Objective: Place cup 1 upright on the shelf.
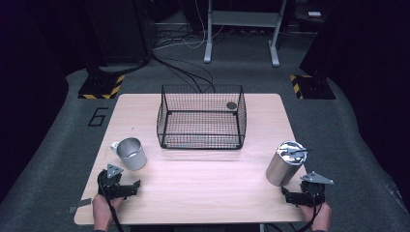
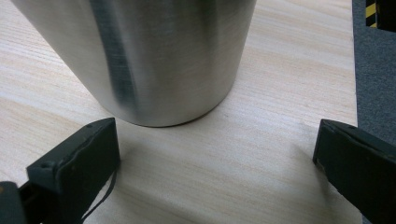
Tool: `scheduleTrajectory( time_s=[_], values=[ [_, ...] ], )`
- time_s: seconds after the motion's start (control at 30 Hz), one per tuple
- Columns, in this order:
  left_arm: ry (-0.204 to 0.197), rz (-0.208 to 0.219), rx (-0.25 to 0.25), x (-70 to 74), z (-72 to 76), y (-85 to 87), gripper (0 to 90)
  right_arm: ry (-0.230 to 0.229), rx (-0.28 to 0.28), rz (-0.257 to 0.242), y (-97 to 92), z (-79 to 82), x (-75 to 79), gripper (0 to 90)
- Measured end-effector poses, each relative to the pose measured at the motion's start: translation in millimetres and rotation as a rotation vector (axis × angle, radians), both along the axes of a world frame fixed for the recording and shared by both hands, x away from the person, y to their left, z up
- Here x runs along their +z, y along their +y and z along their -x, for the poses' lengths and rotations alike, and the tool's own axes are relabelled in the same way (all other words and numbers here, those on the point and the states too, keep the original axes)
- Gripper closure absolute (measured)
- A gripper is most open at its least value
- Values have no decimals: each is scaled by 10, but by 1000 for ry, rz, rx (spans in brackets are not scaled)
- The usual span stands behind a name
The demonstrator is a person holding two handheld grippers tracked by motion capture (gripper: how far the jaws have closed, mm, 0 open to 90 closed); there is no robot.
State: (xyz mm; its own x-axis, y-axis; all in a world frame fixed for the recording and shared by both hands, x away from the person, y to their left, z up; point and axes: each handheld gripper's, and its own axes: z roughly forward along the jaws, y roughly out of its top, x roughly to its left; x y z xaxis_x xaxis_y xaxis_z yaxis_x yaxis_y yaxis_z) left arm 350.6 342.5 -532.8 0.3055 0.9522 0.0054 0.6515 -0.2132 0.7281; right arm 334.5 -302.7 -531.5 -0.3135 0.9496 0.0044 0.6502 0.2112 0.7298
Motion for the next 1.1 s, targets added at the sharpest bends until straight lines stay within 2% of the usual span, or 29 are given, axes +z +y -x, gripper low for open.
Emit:
scheduleTrajectory(
  time_s=[0.67,0.8,0.87,0.93,1.1],
  values=[
    [-1,0,4,0,-12,-3,5,-5,-14,3,-3,5,-4,0],
    [0,-1,3,1,-12,-3,5,5,-24,5,0,-5,3,0],
    [0,-1,4,1,-13,-3,5,26,-30,-1,11,-18,19,0],
    [-1,-1,3,1,-13,-2,5,27,-23,11,5,-33,23,0],
    [-1,0,4,1,-14,-3,5,37,-21,0,-1,-25,36,0]
  ],
)
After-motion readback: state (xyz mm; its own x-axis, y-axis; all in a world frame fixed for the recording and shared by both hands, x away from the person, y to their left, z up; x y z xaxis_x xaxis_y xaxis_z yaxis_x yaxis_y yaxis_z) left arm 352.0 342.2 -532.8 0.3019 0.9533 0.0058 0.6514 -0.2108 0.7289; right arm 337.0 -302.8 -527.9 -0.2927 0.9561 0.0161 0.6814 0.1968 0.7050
